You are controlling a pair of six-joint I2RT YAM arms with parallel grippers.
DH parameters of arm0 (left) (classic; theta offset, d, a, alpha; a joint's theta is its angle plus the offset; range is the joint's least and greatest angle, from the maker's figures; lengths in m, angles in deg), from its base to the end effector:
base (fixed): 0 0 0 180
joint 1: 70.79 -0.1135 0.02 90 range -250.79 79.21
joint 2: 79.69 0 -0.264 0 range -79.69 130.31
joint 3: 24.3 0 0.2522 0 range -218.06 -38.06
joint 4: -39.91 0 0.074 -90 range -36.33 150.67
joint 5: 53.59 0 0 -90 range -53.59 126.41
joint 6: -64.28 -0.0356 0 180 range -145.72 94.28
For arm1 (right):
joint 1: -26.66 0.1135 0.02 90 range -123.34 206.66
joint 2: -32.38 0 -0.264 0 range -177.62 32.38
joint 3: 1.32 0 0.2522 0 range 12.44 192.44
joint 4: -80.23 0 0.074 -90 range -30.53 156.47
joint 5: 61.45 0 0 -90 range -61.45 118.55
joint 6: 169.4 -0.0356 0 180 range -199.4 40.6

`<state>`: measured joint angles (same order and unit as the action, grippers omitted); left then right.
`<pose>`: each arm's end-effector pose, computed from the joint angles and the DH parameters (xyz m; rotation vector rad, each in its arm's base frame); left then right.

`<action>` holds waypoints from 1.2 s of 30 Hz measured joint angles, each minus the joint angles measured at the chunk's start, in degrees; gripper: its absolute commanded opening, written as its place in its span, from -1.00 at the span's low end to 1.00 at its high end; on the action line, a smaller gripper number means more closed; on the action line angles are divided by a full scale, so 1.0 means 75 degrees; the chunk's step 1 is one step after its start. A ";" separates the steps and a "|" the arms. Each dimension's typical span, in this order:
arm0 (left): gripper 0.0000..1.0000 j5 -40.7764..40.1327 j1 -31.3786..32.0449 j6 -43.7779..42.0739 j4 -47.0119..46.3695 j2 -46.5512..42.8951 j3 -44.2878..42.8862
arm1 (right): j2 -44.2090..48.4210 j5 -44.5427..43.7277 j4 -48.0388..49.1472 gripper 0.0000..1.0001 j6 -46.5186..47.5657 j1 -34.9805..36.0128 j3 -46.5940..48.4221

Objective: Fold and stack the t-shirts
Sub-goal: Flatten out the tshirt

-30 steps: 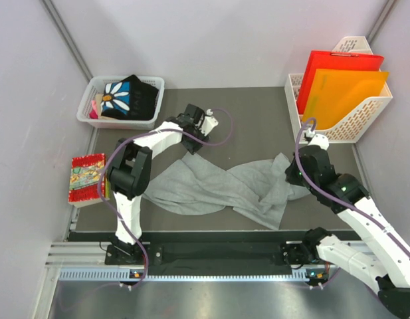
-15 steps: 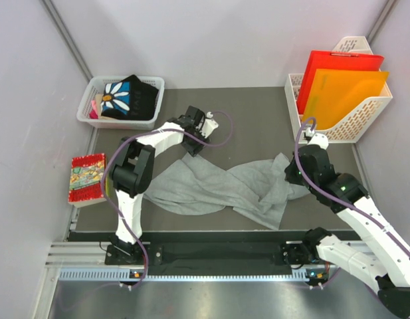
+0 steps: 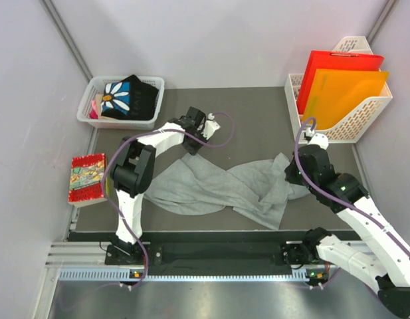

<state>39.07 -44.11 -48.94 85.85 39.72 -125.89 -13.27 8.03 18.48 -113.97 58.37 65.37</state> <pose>0.3908 -0.1982 0.1680 1.1454 2.4275 -0.0812 0.1360 0.0694 0.3228 0.2407 2.2241 0.2213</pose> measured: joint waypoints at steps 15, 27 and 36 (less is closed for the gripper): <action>-1.00 -0.0012 -0.0600 -0.0032 0.0402 -0.0871 0.0367 | -0.0361 -0.0070 -0.0131 -1.00 0.0239 0.0000 0.0787; -1.00 -0.0734 -0.2104 -0.0184 0.1046 -0.6033 0.0364 | -0.0697 -0.0254 -0.0154 -1.00 0.0708 0.0000 0.2358; -1.00 -0.0781 -0.2031 -0.0280 0.2853 -0.8174 0.0035 | 0.0396 0.0484 -0.1049 -1.00 0.0883 0.0000 0.3692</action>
<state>33.21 -59.35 -51.04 107.25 -21.58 -125.63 -10.30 11.66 10.61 -107.34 58.37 93.06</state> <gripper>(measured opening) 0.015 0.009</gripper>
